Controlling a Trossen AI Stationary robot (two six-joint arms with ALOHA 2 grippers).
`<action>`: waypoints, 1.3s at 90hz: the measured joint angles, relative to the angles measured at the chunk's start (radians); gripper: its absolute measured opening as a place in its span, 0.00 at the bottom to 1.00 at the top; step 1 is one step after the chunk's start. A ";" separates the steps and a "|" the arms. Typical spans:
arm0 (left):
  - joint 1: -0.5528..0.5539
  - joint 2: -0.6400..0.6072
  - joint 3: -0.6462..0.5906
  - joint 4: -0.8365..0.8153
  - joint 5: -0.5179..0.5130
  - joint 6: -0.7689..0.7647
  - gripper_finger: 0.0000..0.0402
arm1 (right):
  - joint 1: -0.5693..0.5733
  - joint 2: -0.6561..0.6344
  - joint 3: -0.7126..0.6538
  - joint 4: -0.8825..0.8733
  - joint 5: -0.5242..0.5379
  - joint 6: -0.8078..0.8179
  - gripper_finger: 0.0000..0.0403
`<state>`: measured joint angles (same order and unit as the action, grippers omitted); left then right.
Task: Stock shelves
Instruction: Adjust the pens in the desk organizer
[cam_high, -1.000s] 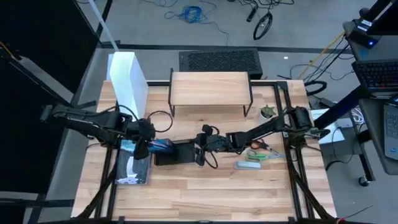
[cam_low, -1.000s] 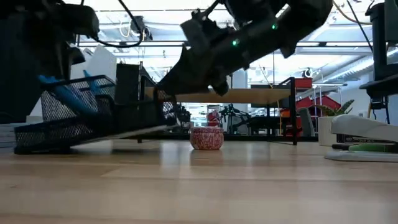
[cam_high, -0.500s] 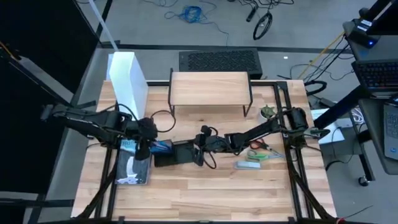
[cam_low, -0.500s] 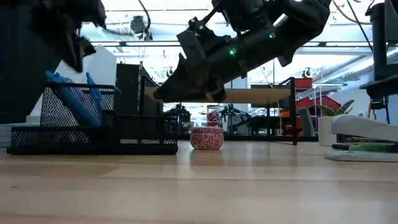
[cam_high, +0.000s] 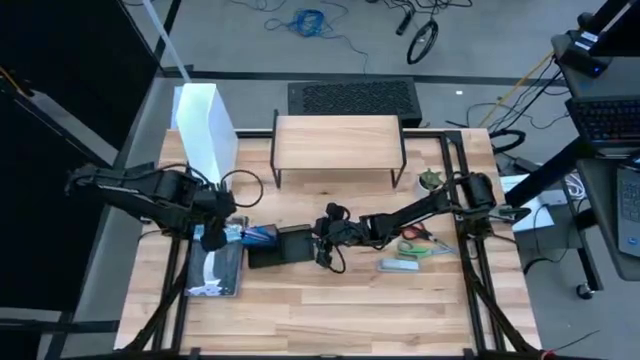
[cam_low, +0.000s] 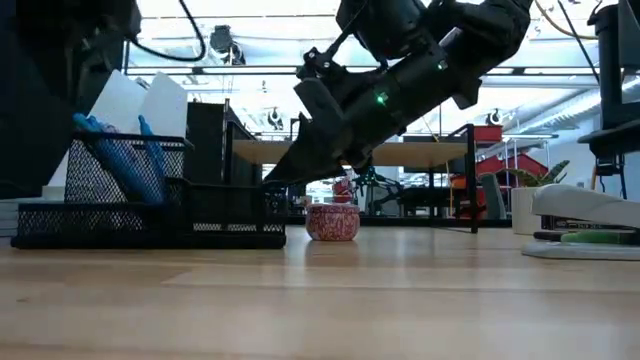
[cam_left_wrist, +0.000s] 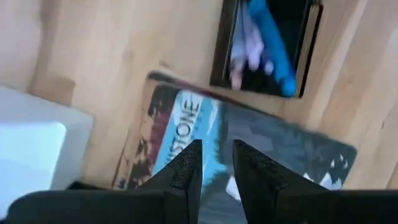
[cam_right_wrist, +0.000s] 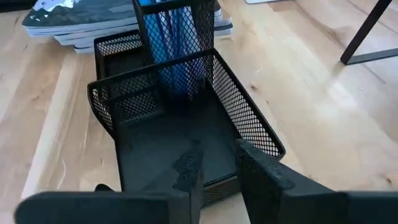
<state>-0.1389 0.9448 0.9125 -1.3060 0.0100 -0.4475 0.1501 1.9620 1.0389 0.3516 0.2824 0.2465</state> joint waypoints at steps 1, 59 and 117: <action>-0.001 0.000 -0.005 0.005 0.000 0.000 0.18 | 0.000 0.000 0.000 0.000 0.000 0.000 0.14; -0.025 0.085 -0.120 0.283 0.068 0.088 0.09 | 0.000 0.000 0.000 -0.005 0.000 0.003 0.06; -0.012 0.146 -0.112 0.563 0.040 0.176 0.09 | 0.000 0.000 0.000 -0.009 -0.002 0.000 0.06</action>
<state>-0.1512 1.0912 0.8005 -0.7435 0.0504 -0.2716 0.1505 1.9621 1.0386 0.3428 0.2806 0.2469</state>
